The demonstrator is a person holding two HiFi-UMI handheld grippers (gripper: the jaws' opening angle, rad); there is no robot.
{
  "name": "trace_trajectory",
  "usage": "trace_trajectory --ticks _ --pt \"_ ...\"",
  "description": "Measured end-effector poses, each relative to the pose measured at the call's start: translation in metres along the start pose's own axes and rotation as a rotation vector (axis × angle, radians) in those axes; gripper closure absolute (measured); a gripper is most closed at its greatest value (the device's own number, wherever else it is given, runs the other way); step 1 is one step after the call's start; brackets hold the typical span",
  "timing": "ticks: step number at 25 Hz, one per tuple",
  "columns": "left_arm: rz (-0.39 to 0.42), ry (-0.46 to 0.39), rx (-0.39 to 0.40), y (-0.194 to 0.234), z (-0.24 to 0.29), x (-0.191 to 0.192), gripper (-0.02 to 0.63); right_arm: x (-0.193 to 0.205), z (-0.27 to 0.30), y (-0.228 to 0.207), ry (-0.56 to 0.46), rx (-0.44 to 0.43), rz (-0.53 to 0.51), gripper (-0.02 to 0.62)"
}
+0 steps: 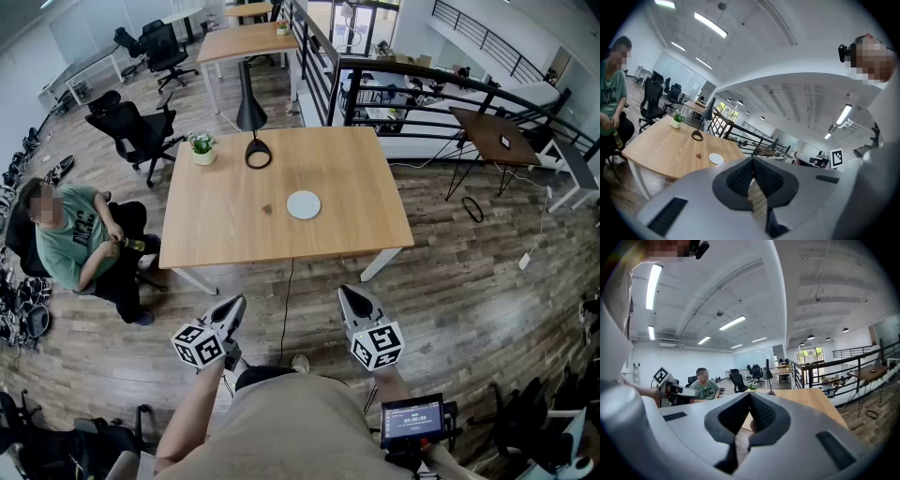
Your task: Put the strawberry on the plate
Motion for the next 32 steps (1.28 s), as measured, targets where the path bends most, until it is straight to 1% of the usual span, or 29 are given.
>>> trace_trajectory --ticks 7,13,17,21,32 --pt "0.018 0.010 0.016 -0.011 0.002 0.004 0.604 -0.001 -0.012 -0.001 -0.010 0.010 -0.004 0.588" --pt "0.030 0.013 0.009 -0.018 -0.003 0.007 0.604 0.002 -0.018 0.001 -0.006 0.017 -0.006 0.586" --pt "0.026 0.012 -0.006 -0.015 -0.011 0.007 0.604 0.000 -0.017 0.005 -0.034 -0.010 0.037 0.581" --pt "0.020 0.006 -0.021 -0.013 -0.015 0.008 0.604 -0.002 -0.016 0.007 -0.048 -0.030 0.039 0.580" --pt "-0.003 -0.013 -0.049 -0.002 -0.025 0.011 0.604 0.002 -0.006 0.020 -0.037 -0.068 0.024 0.580"
Point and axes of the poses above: the fingertips, and each gripper's own axes: z forward along the fingers, y to its left, x out of its underside, the point moved 7 cm from there along -z, backward along the fingers, and after that the axes turned 13 degrees about -z, right-handed, at the moved point
